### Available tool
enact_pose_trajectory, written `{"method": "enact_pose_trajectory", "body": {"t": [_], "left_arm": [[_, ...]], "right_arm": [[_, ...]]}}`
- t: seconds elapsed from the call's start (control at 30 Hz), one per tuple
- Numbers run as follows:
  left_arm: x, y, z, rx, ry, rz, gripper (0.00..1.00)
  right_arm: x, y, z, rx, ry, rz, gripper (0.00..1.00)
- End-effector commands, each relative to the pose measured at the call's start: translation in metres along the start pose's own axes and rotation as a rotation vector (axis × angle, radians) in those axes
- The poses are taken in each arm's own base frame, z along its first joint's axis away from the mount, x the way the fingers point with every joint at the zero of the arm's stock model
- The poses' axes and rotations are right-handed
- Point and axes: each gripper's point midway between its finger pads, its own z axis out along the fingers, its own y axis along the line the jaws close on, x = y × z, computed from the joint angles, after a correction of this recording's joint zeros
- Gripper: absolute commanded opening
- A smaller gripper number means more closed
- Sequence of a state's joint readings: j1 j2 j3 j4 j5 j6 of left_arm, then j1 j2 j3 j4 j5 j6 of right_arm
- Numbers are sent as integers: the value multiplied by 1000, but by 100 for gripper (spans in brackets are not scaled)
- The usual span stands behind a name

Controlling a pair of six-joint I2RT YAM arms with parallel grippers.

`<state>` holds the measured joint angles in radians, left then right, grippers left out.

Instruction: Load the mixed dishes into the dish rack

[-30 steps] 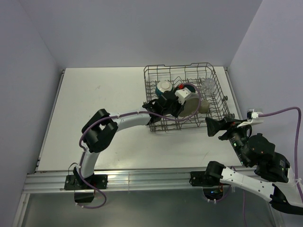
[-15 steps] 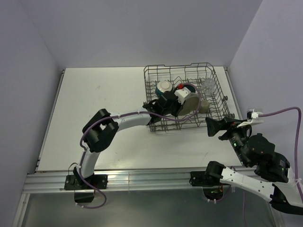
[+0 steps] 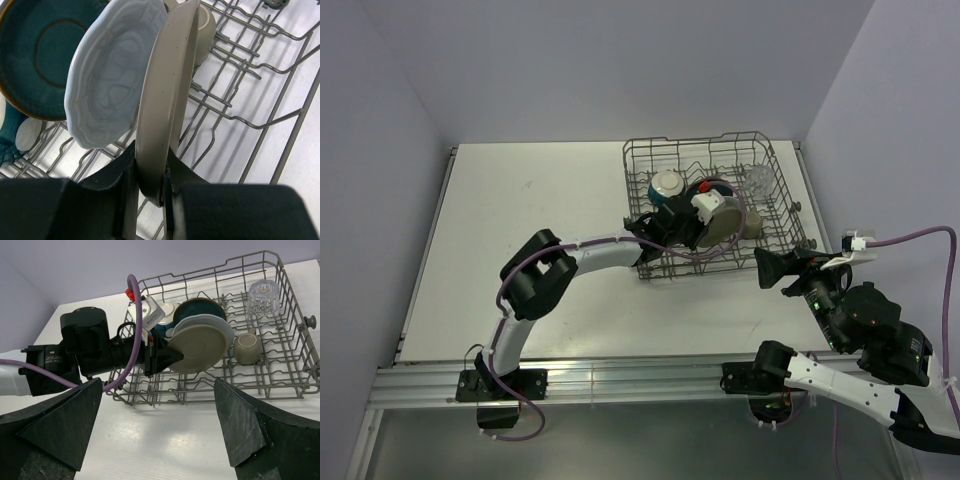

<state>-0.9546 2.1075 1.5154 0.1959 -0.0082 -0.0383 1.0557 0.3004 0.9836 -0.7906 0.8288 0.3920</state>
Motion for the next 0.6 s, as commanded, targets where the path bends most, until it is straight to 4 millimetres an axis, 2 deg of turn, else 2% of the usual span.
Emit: {"method": "enact_pose_trajectory", "body": {"t": [0.0, 0.27, 0.33, 0.37, 0.57], "left_arm": [[-27, -10, 7, 42, -84, 15, 0], [-3, -5, 5, 20, -57, 30, 0], [-2, 4, 2, -28, -63, 81, 0], [5, 6, 1, -37, -52, 87, 0], [16, 13, -2, -73, -39, 111, 2]], "right_arm": [[-13, -5, -5, 12, -33, 27, 100], [-13, -7, -5, 13, -38, 32, 100], [-12, -5, -4, 11, -35, 30, 100], [-12, -5, -4, 11, -35, 32, 100], [-14, -3, -3, 9, -35, 26, 100]]}}
